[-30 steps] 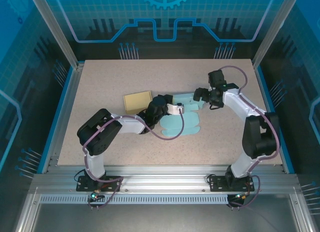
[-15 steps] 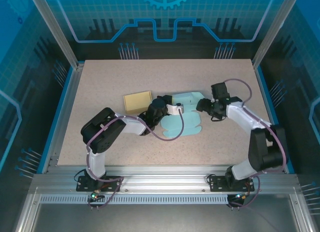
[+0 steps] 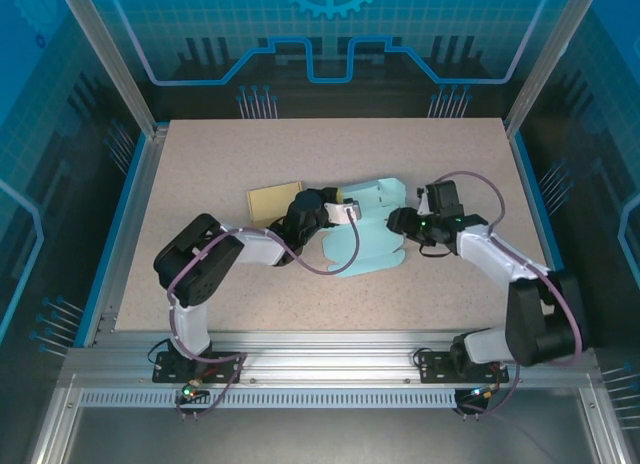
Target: Fold the paper box
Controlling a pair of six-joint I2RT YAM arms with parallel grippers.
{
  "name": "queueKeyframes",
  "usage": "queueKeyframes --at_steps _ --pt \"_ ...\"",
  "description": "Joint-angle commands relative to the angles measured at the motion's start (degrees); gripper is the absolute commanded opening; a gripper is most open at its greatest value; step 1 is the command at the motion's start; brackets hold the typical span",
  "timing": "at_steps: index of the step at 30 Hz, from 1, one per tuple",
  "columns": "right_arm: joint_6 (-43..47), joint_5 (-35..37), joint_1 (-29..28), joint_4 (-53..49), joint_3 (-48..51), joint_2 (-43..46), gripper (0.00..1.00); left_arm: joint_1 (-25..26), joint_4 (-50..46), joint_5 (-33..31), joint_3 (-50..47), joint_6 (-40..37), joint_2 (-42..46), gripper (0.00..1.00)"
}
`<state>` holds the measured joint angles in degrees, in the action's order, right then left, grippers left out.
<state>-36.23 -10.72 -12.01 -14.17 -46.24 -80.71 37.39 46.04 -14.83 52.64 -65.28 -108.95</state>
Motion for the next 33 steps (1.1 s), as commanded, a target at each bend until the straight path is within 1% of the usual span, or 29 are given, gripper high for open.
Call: queueKeyframes --at_steps 1,6,9,16,19,21,28,33 --pt "1.79 -3.54 -1.23 3.6 -3.81 -4.44 0.57 -0.32 -0.56 2.92 -0.74 2.4 2.04 0.0" --pt "3.93 2.78 -1.11 0.21 -10.99 -9.79 0.58 -0.31 -0.33 3.84 -1.43 2.42 2.16 0.0" --pt "4.22 4.63 -0.51 -1.13 -13.35 -13.01 0.57 -0.47 0.23 3.76 -1.65 2.67 2.11 0.0" --pt "3.6 6.76 -0.21 -1.73 -14.43 -17.1 0.57 -1.15 -0.25 3.05 -1.35 3.83 2.34 0.0" --pt "3.79 8.02 0.13 -1.84 -13.55 -17.54 0.61 -1.63 -0.61 3.36 -1.4 4.54 2.79 0.0" --pt "3.71 7.2 0.48 -0.28 -12.44 -17.49 0.64 -1.85 -1.04 3.4 -1.35 4.63 3.11 0.0" --pt "2.2 -0.04 0.64 6.01 -11.13 -18.5 0.63 -1.74 -1.52 2.89 -1.01 4.63 2.79 0.0" --pt "0.69 -3.42 0.45 10.78 -9.64 -17.26 0.55 -0.66 -1.73 1.43 -0.19 2.92 1.78 0.0"
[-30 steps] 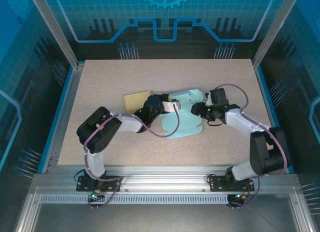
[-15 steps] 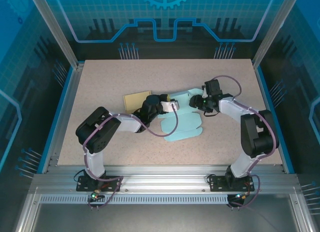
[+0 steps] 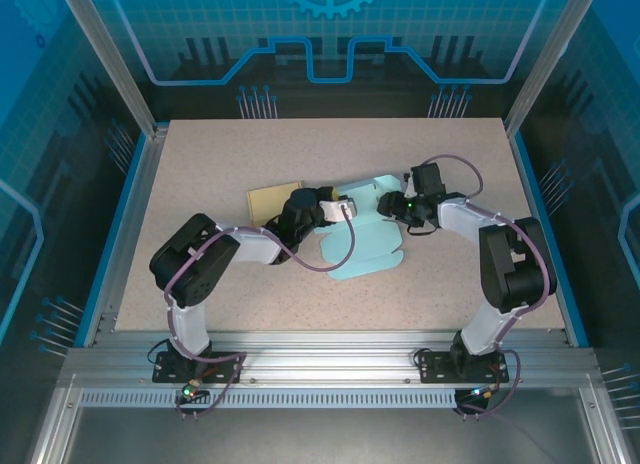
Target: Fold the paper box
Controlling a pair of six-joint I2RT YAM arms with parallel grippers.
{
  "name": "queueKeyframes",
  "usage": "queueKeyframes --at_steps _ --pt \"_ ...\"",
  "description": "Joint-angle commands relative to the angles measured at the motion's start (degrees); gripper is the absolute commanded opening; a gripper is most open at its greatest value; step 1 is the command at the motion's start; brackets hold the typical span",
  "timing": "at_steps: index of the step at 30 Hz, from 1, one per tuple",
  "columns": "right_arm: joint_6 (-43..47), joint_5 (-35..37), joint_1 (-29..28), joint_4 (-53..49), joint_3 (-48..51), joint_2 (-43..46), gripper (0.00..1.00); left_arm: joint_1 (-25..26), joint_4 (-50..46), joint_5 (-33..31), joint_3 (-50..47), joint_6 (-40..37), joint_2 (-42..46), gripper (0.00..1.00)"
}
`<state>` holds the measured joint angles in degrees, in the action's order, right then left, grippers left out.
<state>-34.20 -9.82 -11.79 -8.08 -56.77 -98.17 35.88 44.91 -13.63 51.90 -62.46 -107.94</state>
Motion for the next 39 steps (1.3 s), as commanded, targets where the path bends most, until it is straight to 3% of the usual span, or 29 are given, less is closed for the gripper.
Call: queueKeyframes --at_steps 1,6,12,19,25,32,35,39 --pt "-1.84 -4.67 0.18 5.18 1.0 0.63 0.53 1.14 -0.36 -0.59 0.94 -0.41 0.21 0.0" --pt "-5.65 -4.42 -0.12 8.31 3.61 3.48 0.45 2.27 -0.56 -2.65 2.31 -1.31 -1.72 0.0" --pt "-13.68 -5.91 -1.1 19.33 8.68 3.62 0.37 4.21 0.49 -4.02 3.51 -3.07 -4.13 0.0" --pt "-13.19 -2.8 -2.25 15.38 9.2 4.37 0.45 5.17 0.49 -5.87 4.11 -6.1 -6.05 0.0" --pt "-7.02 2.57 -1.57 4.53 12.07 13.16 0.56 5.22 2.63 -6.93 3.43 -12.35 -7.92 0.0" --pt "-4.06 3.89 4.45 -1.44 14.15 23.12 0.62 5.23 7.91 -6.94 2.51 -22.18 -11.38 0.0" --pt "-3.25 0.96 10.15 -1.53 13.77 24.15 0.6 5.26 9.55 -6.68 2.07 -24.4 -11.67 0.0" --pt "-0.89 -2.11 14.96 -1.74 10.36 20.75 0.5 5.3 11.28 -6.58 2.17 -25.71 -11.68 0.0"
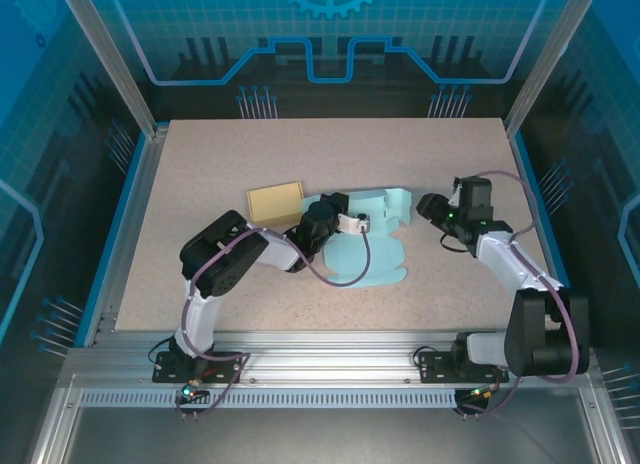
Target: Fold the paper box
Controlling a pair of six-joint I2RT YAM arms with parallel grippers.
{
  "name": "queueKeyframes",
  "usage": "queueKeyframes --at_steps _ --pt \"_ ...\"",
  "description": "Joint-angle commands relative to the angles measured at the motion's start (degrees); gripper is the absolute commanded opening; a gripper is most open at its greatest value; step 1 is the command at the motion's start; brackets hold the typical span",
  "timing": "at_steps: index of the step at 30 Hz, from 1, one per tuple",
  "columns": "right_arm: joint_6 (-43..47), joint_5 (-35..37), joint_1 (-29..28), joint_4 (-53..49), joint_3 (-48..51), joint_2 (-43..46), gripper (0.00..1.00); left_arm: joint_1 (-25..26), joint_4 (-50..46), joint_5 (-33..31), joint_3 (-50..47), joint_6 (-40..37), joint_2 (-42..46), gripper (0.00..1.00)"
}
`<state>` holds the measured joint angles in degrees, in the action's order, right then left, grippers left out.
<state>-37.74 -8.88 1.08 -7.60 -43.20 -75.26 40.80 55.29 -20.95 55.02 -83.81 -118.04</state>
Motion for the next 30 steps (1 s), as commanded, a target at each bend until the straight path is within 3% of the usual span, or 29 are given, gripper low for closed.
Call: queueKeyframes --at_steps 1,5,10,14,30 --pt "3.26 -3.65 2.72 -2.4 -4.4 -3.71 0.5 0.34 1.63 0.76 -0.97 -4.74 -1.6 0.0" --pt "6.34 -8.2 4.76 -1.9 -10.45 -12.69 0.43 0.34 5.54 1.11 -0.88 -6.5 -2.01 0.0" --pt "8.64 -19.36 4.45 1.39 -17.42 -25.15 0.44 0.34 8.63 2.14 -1.08 -7.02 -2.13 0.0" --pt "12.04 -21.13 1.98 0.13 -22.27 -31.09 0.44 0.26 10.64 2.25 -1.32 -7.93 -3.02 0.0" --pt "19.63 -18.53 -4.72 4.23 -13.9 -24.77 0.48 -1.32 13.7 3.14 -1.59 -7.49 -4.88 0.0"
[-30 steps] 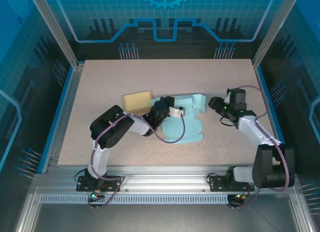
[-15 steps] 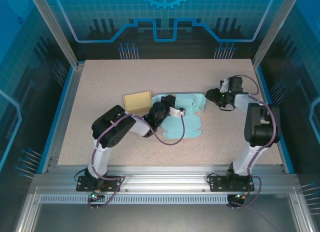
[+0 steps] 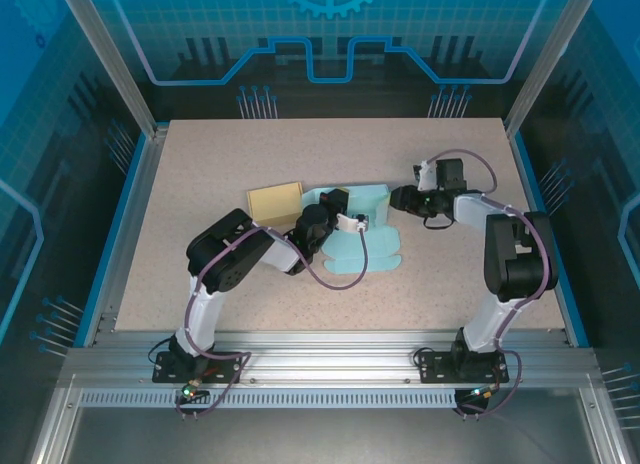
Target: Fold the paper box
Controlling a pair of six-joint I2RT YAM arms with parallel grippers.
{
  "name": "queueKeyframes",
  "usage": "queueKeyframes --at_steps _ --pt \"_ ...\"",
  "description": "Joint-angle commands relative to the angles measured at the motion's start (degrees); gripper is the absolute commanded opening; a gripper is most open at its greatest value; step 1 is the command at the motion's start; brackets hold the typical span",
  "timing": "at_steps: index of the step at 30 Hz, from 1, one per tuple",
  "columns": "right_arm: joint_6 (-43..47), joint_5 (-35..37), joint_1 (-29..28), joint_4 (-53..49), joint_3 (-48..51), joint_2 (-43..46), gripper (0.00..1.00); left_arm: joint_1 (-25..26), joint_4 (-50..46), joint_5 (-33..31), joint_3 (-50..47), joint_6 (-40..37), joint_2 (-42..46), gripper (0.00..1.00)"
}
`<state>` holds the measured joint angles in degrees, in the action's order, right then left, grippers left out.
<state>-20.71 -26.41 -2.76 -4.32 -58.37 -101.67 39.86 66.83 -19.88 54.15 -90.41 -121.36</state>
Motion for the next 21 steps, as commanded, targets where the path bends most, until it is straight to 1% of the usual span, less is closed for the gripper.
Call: queueKeyframes --at_steps 1,12,16,21 --pt "2.69 -0.84 -1.15 1.14 1.65 1.8 0.49 -0.48 2.32 2.01 -0.67 -0.91 -1.75 0.0" --pt "2.54 -1.28 -4.86 7.37 7.01 4.81 0.51 -0.7 -0.03 2.63 -0.28 1.15 -1.95 0.0" --pt "2.6 0.15 -6.31 9.28 7.64 5.04 0.53 -0.69 -0.75 2.99 -0.09 1.72 -1.78 0.0" --pt "1.6 6.59 -6.91 10.03 6.55 3.53 0.51 -0.74 -1.94 4.7 -0.75 2.87 -0.83 0.0"
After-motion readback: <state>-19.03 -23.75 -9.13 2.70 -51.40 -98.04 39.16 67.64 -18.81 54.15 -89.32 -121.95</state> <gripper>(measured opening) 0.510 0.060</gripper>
